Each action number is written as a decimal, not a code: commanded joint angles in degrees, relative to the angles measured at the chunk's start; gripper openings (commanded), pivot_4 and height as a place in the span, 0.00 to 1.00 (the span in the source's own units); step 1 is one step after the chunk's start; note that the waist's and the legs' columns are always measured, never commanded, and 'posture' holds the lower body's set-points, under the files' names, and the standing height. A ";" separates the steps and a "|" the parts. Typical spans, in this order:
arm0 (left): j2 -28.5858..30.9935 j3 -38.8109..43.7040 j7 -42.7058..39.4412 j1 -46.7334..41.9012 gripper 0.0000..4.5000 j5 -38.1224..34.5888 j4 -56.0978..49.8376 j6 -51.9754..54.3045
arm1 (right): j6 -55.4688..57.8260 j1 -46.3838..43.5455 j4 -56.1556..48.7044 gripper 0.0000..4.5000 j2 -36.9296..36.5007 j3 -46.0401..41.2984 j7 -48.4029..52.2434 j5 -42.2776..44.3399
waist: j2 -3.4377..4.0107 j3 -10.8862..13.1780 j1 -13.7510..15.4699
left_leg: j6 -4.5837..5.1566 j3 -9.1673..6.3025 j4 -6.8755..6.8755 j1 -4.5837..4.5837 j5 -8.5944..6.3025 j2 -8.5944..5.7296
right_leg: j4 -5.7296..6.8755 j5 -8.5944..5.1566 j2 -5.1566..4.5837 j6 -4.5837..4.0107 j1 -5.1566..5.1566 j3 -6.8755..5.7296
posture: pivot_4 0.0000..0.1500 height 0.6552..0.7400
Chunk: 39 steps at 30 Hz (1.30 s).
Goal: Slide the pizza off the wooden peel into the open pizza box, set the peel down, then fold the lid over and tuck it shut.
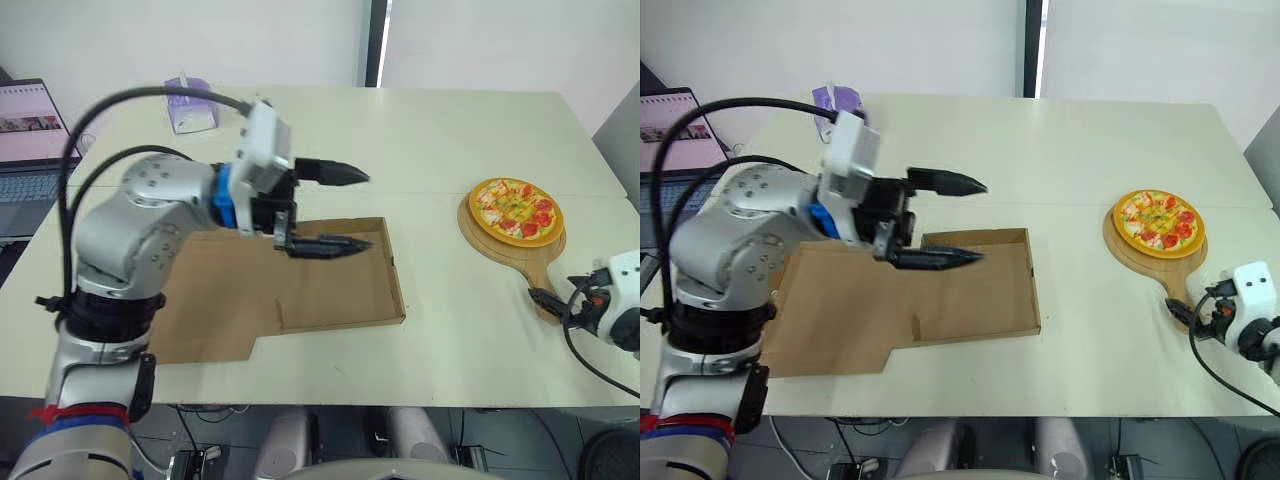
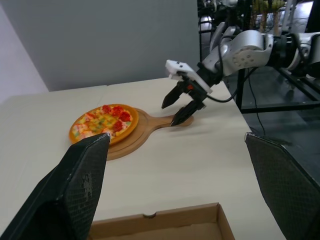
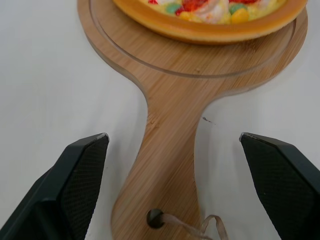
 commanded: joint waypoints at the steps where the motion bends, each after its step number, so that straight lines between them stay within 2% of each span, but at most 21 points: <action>1: -1.21 0.62 1.00 -1.07 0.99 -0.74 -3.07 0.02 | -1.60 -2.45 1.79 1.00 0.46 0.19 -1.21 -0.98 | 0.00 0.00 0.00 | 0.00 0.00 0.00 0.00 0.00 0.01 | 0.00 0.00 0.01 0.00 0.00 0.00 | 1.00 1.00; 8: -2.69 0.97 3.65 -0.23 0.99 -1.46 -4.99 1.73 | -4.87 -7.23 9.91 1.00 2.88 2.70 -1.69 -2.38 | -0.01 0.00 0.00 | 0.01 0.00 0.02 0.02 0.00 0.02 | -0.03 0.00 0.02 0.00 0.05 0.02 | 1.00 1.00; 15: -2.15 1.25 4.49 -0.24 0.99 -1.68 -6.25 2.94 | -4.44 -8.54 11.57 1.00 4.53 3.61 -0.62 -1.57 | -0.02 -0.01 -0.03 | 0.04 -0.01 0.04 0.05 -0.02 0.02 | -0.03 0.00 0.02 0.00 0.12 0.02 | 1.00 1.00; 18: -1.95 1.37 5.04 0.05 1.00 -1.57 -6.85 3.25 | -4.62 -8.75 11.76 0.88 5.58 3.66 -0.89 -1.42 | -0.06 -0.03 -0.07 | 0.02 -0.01 0.04 0.06 -0.01 0.04 | -0.03 0.00 0.04 0.00 0.13 0.02 | 1.00 1.00; 25: -2.24 2.42 6.13 -0.89 1.00 -2.17 -6.12 3.99 | -4.72 -10.12 12.93 0.37 7.36 2.71 -2.77 -1.39 | -0.15 -0.08 -0.30 | 0.01 0.00 0.05 0.08 0.00 0.05 | -0.03 0.00 0.04 0.00 0.16 0.03 | 1.00 1.00; 35: -1.96 2.56 5.94 -1.07 1.00 -1.80 -5.43 3.64 | -7.29 -9.61 8.31 0.36 10.90 0.65 -4.18 0.36 | -0.37 -0.17 -0.35 | 0.01 -0.04 0.05 0.09 0.00 0.08 | -0.05 0.00 0.05 0.00 0.18 0.00 | 1.00 1.00; 39: -1.67 2.68 5.22 -1.00 1.00 -1.39 -4.39 3.01 | -11.76 -9.58 5.85 0.36 10.98 0.66 -2.75 -0.80 | -0.32 -0.13 -0.83 | 0.00 -0.05 0.03 0.08 0.00 0.11 | -0.03 0.00 0.08 -0.01 0.13 0.00 | 1.00 1.00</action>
